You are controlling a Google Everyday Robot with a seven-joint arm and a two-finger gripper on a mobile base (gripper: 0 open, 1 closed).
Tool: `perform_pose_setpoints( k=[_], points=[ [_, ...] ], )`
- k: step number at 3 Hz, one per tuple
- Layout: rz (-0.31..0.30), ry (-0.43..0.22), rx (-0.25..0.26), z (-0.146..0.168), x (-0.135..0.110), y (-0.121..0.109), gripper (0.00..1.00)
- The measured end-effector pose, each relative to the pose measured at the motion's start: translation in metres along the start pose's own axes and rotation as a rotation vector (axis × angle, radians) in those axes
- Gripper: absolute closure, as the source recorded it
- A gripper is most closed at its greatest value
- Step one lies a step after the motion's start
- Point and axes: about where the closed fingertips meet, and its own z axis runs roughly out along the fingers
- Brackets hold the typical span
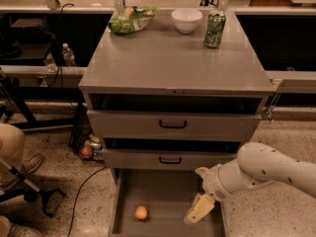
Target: Pick orange from bottom drawer and place on counter
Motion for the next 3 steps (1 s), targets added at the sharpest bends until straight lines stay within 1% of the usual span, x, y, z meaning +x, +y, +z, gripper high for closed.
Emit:
perform_pose_setpoints(
  k=[1,2,3],
  points=[
    [0.005,-0.019,-0.049,0.052,0.019,0.001,0.00],
    [0.023,-0.045,-0.091,0.109,0.030,0.001,0.00],
    [0.060,-0.117,-0.151,0.169,0.038,-0.001,0.00]
  ],
)
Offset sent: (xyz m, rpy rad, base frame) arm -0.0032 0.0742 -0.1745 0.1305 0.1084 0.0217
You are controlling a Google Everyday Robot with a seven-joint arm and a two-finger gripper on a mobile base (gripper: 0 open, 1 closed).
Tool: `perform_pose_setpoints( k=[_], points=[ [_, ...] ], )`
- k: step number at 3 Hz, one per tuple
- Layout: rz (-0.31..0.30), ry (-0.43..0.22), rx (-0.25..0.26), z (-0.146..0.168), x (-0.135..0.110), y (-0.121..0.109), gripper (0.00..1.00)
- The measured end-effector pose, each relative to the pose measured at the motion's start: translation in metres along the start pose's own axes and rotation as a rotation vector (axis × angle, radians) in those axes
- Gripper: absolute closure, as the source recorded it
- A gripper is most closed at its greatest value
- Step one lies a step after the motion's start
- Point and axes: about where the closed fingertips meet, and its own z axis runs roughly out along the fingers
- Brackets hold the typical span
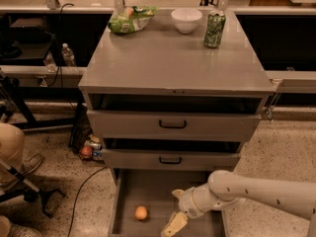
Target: Pick orange from bottom drawer and place on counter
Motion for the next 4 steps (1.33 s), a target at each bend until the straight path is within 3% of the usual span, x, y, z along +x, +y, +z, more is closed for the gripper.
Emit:
perform_pose_setpoints(
  k=[2,4],
  points=[
    [-0.023,-0.030,0.006,0.004,0.003,-0.007,0.00],
    [-0.137,-0.073,0.058,0.056,0.022,-0.070,0.00]
  ],
)
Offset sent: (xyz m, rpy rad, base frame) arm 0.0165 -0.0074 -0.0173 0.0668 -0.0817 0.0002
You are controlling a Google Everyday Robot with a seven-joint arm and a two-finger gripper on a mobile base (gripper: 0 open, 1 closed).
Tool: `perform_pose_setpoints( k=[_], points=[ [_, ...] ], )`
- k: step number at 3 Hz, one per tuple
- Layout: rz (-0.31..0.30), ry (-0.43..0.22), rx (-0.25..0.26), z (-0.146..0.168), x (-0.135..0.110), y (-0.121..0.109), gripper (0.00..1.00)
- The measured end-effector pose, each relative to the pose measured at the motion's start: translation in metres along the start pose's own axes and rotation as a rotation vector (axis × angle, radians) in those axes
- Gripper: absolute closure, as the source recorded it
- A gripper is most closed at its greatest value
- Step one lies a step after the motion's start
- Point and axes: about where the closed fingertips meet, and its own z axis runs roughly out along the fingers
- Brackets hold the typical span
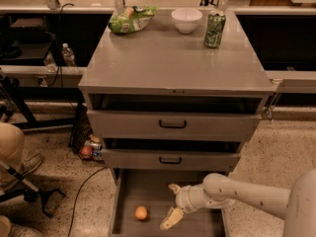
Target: Pick orange from bottom drawer and place on counter
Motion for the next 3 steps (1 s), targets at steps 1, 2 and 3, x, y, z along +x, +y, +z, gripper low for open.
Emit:
perform_pose_setpoints(
  k=[1,2,3],
  points=[
    [-0.003,-0.029,0.018,0.028,0.017,-0.019,0.00],
    [-0.003,-0.064,0.033,0.063,0.029,-0.037,0.00],
    [0.012,-0.100,0.018,0.104,0.046,-0.051,0.00]
  ],
)
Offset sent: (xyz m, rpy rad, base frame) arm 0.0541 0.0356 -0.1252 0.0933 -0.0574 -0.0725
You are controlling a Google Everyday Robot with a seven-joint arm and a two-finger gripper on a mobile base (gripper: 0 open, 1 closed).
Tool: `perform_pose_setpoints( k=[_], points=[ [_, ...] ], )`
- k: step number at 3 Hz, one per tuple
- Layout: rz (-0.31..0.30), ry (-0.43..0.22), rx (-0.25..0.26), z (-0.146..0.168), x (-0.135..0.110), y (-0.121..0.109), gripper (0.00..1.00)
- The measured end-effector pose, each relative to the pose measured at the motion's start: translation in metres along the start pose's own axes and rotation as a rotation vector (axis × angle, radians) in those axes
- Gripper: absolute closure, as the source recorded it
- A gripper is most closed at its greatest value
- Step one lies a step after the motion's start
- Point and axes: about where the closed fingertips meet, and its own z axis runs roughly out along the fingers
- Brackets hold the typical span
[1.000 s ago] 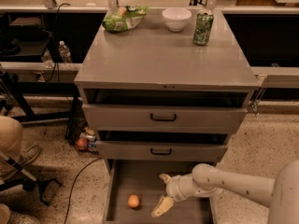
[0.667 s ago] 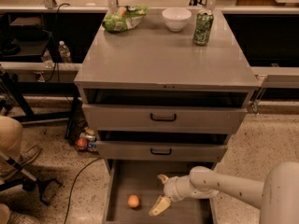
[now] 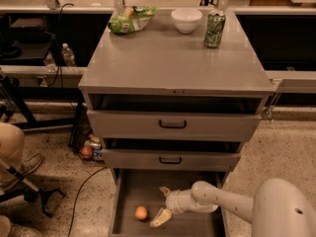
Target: Pick orange from bottom drawer and place on counter
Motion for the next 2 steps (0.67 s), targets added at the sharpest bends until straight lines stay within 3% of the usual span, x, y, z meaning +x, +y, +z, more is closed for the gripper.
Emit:
perform_pose_setpoints(
  k=[1,2],
  points=[
    [0.054,-0.031,-0.030,0.0333,0.0231,-0.0143,0.00],
    [0.054,-0.031,-0.030,0.0334,0.0231,-0.0142,0.00]
  ],
)
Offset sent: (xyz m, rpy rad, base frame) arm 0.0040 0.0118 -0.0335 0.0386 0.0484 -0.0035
